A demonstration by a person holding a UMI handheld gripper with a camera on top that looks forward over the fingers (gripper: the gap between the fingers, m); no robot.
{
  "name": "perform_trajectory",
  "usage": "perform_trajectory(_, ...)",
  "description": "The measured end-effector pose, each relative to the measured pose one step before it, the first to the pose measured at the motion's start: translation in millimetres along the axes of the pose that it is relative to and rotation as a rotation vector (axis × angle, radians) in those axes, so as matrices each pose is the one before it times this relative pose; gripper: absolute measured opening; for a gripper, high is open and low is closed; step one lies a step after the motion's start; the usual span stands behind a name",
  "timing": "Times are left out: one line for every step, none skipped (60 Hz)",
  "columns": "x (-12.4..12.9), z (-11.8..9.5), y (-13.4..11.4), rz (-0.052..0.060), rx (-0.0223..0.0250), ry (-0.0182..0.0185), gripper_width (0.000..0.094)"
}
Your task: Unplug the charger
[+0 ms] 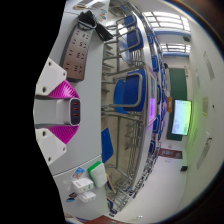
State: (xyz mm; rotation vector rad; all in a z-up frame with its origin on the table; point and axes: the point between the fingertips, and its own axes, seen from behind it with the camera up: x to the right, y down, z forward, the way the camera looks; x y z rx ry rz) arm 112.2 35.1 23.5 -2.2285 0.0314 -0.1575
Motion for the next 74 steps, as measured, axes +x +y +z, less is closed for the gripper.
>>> perform_trajectory(-0.33,2.92,3.16,0.0046,-0.01451,-0.00277,0.0331)
perform_trajectory(-0.17,2.83,3.75,0.0059,-0.01271,-0.00116,0.0338)
perform_trajectory(0.44,1.6,3.28,0.0051,-0.01182,0.00125,0.0357)
perform_trajectory(0.9,0.81,2.36,0.0042,-0.0112,0.00386,0.0371)
perform_trajectory(4.95,0.42,13.18,0.0039,-0.01148,0.00186,0.0385)
perform_trajectory(-1.16,0.54,-4.54,0.0049,0.00928,0.00296,0.0397)
perform_trajectory(0.46,-0.89,-0.13,0.0044,0.00625,0.00344,0.0409)
perform_trajectory(2.02,-0.84,-1.24,0.0038,0.00571,0.00671,0.0422)
perform_trajectory(1.0,-1.17,-1.21,0.003,0.00294,0.00572,0.0441)
perform_trajectory(0.8,-2.13,-1.45,0.0031,0.00261,0.00505,0.0476)
perform_trajectory(0.83,-2.32,-1.5,0.0037,0.00282,0.00617,0.0524)
perform_trajectory(0.29,-2.86,-2.12,0.0028,0.00516,0.00426,0.0578)
perform_trajectory(-0.1,-3.36,-2.3,0.0016,0.00728,0.00331,0.0633)
perform_trajectory(2.49,-4.69,6.88,0.0013,0.00491,0.00059,0.0682)
perform_trajectory(-2.8,-7.81,-16.11,-0.0005,0.00264,0.00251,0.073)
perform_trajectory(-0.01,-3.27,-1.13,0.0004,0.01077,0.00332,0.0776)
perform_trajectory(-0.37,-5.25,-2.53,0.0003,0.00896,0.00284,0.0819)
perform_trajectory(-0.6,-5.61,-1.71,0.0003,0.00815,0.00215,0.0854)
perform_trajectory(-1.0,-5.86,-1.97,-0.0002,0.00757,-0.00043,0.087)
perform_trajectory(-0.14,-6.88,-1.89,-0.0001,0.00697,0.00211,0.086)
perform_trajectory(-0.14,-8.93,-3.39,-0.0011,0.00634,0.00396,0.0852)
perform_trajectory(1.1,-5.9,0.12,-0.0024,0.00883,0.00421,0.0852)
perform_trajectory(-0.57,-10.34,-3.1,-0.0018,0.00588,0.00343,0.085)
perform_trajectory(0.79,-11.25,-4.55,-0.0014,0.0025,0.0043,0.0854)
perform_trajectory(-1.22,-6.69,1.26,-0.0018,0.00638,0.00284,0.0854)
perform_trajectory(-0.44,-8.81,-0.29,-0.0024,0.00605,0.00209,0.0852)
perform_trajectory(-0.56,-9.44,-0.58,-0.0028,0.00557,0.00239,0.0853)
perform_trajectory(-0.38,-9.97,-0.33,-0.0017,0.00468,0.00326,0.0854)
perform_trajectory(-0.25,-10.51,-0.42,-0.0001,0.00423,0.00476,0.0851)
perform_trajectory(-0.26,-10.77,-0.31,0.0009,0.0043,0.00441,0.0851)
perform_trajectory(0.0,-15.78,-1.64,0.0015,0.00357,0.00297,0.0851)
perform_trajectory(-0.22,-8.16,-1.0,0.0008,0.00446,0.00298,0.0853)
perform_trajectory(-0.64,-10.94,-0.26,0.0012,0.00451,0.00258,0.0854)
perform_trajectory(-0.7,-11.4,0.23,0.0016,0.00453,0.00298,0.0853)
perform_trajectory(-0.69,-10.87,0.61,0.0021,0.00422,0.00192,0.0852)
perform_trajectory(-0.93,-11.25,0.82,0.0016,0.00407,0.00048,0.0851)
perform_trajectory(-0.74,-11.07,0.78,0.0003,0.00424,0.00052,0.0852)
perform_trajectory(-0.56,-10.84,0.9,-0.0015,0.00367,0.00148,0.0853)
perform_trajectory(-1.41,-14.22,1.59,-0.0021,0.00348,0.00361,0.0851)
perform_trajectory(0.42,-9.12,0.05,-0.0027,0.00181,0.00328,0.0854)
perform_trajectory(-0.18,-9.91,1.15,-0.0024,0.0035,0.00359,0.0853)
perform_trajectory(-0.07,-9.8,1.45,-0.002,0.00402,0.00393,0.0852)
perform_trajectory(-0.15,-9.34,1.89,-0.001,0.00308,0.00402,0.0851)
perform_trajectory(-0.41,-9.19,2.04,-0.0011,0.00203,0.00332,0.0851)
perform_trajectory(-0.5,-8.86,2.22,-0.0003,0.00088,0.00202,0.0851)
perform_trajectory(-0.69,-8.35,2.52,0.0004,0.00025,0.00103,0.0851)
perform_trajectory(-0.75,-8.35,2.8,0.0012,-0.00068,0.00011,0.085)
perform_trajectory(-0.01,-10.85,5.11,0.0012,0.00014,-0.00062,0.085)
perform_trajectory(-1.94,-6.25,1.23,0.0009,-0.00209,0.00032,0.0853)
perform_trajectory(-0.93,-6.81,2.68,0.001,-0.00179,0.00005,0.0852)
perform_trajectory(-0.78,-7.24,2.67,0.0003,-0.00266,0.00031,0.0853)
perform_trajectory(-0.88,-6.39,2.69,-0.0007,-0.00269,0.00044,0.0853)
perform_trajectory(-0.6,-6.12,2.5,-0.0025,-0.00177,0.00003,0.0851)
perform_trajectory(-0.92,-5.54,2.1,-0.0039,0.00022,-0.0004,0.0851)
perform_trajectory(-0.1,-5.61,1.31,-0.0045,0.00141,0.00029,0.0849)
perform_trajectory(0.24,-5.18,1.04,-0.004,0.00243,0.00159,0.0851)
perform_trajectory(0.3,-4.96,0.9,-0.0038,0.00281,0.00238,0.0853)
perform_trajectory(1.13,-4.46,3.69,-0.0024,0.00298,0.00242,0.0853)
perform_trajectory(0.65,-4.38,0.88,-0.0034,0.00203,0.00282,0.0853)
perform_trajectory(0.35,-3.48,0.15,-0.0021,0.00163,0.00236,0.0851)
perform_trajectory(-0.16,-3.54,0.38,-0.0008,0.00118,0.00172,0.0852)
perform_trajectory(-0.39,-3.42,0.34,0.0006,0.00079,-0.00005,0.0852)
perform_trajectory(-0.48,-2.93,0.24,0.0016,0.00092,-0.00225,0.0853)
perform_trajectory(-0.55,-2.89,0.31,0.0022,0.00043,-0.00265,0.0853)
perform_trajectory(-0.39,-2.84,0.07,0.0002,0.00203,0.00014,0.0851)
perform_trajectory(0.37,-2.46,0.06,-0.0042,0.00196,0.00313,0.0852)
perform_trajectory(0.62,-2.71,1.1,-0.0047,-0.00077,0.00192,0.0851)
perform_trajectory(-0.7,-1.8,0.17,-0.0025,-0.00332,-0.00059,0.0852)
perform_trajectory(-0.74,-1.93,0.12,-0.0015,-0.00075,-0.00161,0.0851)
perform_trajectory(-1.09,-1.57,-0.83,0.0002,0.00193,-0.00225,0.0852)
perform_trajectory(-0.56,-1.39,-0.92,0.0011,0.00363,-0.00128,0.0852)
perform_trajectory(-0.15,-1.12,-1.14,0.0004,0.00481,0.00065,0.0854)
perform_trajectory(1.29,-0.79,0.38,0.0005,0.00638,0.00106,0.0854)
perform_trajectory(0.24,-0.99,-1.63,0.0,0.00553,0.00176,0.0853)
